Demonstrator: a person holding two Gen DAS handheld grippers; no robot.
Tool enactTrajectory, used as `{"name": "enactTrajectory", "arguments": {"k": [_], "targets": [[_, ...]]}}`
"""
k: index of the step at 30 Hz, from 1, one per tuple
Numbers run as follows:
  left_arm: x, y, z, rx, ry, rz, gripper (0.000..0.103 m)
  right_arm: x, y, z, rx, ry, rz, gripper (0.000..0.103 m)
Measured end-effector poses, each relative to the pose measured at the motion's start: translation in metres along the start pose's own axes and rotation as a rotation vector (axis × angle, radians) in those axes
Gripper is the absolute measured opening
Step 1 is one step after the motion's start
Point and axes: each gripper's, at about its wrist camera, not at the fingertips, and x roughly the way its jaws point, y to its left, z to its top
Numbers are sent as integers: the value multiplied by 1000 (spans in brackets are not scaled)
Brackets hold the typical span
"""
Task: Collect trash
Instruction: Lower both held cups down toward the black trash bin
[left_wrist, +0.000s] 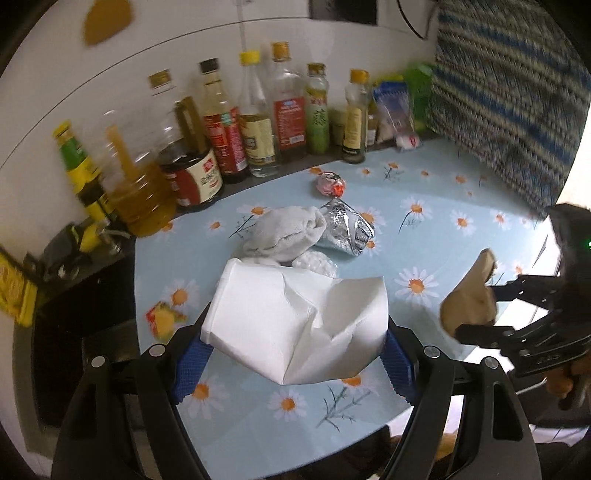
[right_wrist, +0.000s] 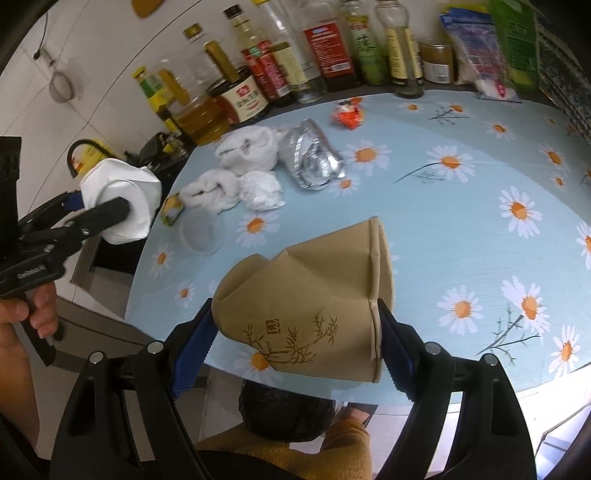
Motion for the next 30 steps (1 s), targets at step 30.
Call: {"name": "enactTrajectory", "arguments": {"k": [30], "targets": [[3,25,-170,-298,291,-100,78,46,83,-61,-167,250,60,81]]}}
